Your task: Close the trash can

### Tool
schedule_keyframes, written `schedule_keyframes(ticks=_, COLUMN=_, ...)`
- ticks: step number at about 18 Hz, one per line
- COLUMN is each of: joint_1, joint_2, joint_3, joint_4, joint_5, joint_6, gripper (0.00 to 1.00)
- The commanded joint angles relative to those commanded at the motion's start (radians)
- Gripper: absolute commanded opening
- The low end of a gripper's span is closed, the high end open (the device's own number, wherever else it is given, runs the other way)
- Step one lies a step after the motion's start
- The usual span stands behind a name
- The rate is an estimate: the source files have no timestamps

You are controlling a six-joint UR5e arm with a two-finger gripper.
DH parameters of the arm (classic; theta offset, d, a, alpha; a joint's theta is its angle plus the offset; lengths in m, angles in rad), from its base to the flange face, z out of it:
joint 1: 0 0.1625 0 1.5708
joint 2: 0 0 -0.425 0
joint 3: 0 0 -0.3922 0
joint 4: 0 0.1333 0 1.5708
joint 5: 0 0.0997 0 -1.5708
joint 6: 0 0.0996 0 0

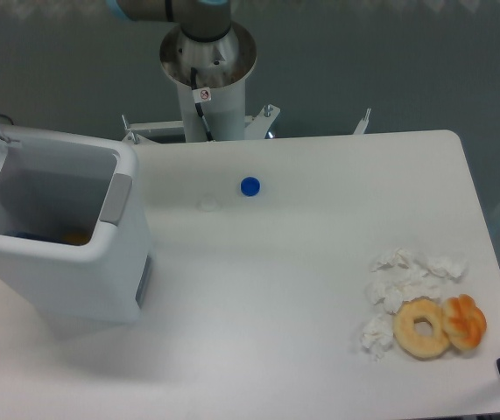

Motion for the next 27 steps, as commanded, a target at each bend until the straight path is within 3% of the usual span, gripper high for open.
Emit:
schedule_keyframes(ticks=5, joint_1=0.058, joint_2=0.002, joint_3=-0.021, joint_4=0.0, joint_5=0.074, joint_6=0.005, gripper=1.0)
schedule_keyframes(ticks=14, joint_1=0.178, joint_2=0.002, joint_3=-0.025, joint_4=0.003, joint_5=0.08, joint_6=0.012, gripper=1.0)
schedule_keyframes(ticks=27, joint_1=0.215, joint_2=-0.02, joint_3=-0.028, joint_4=0.005, joint_5=0.158, joint_6=0.058, gripper=1.0)
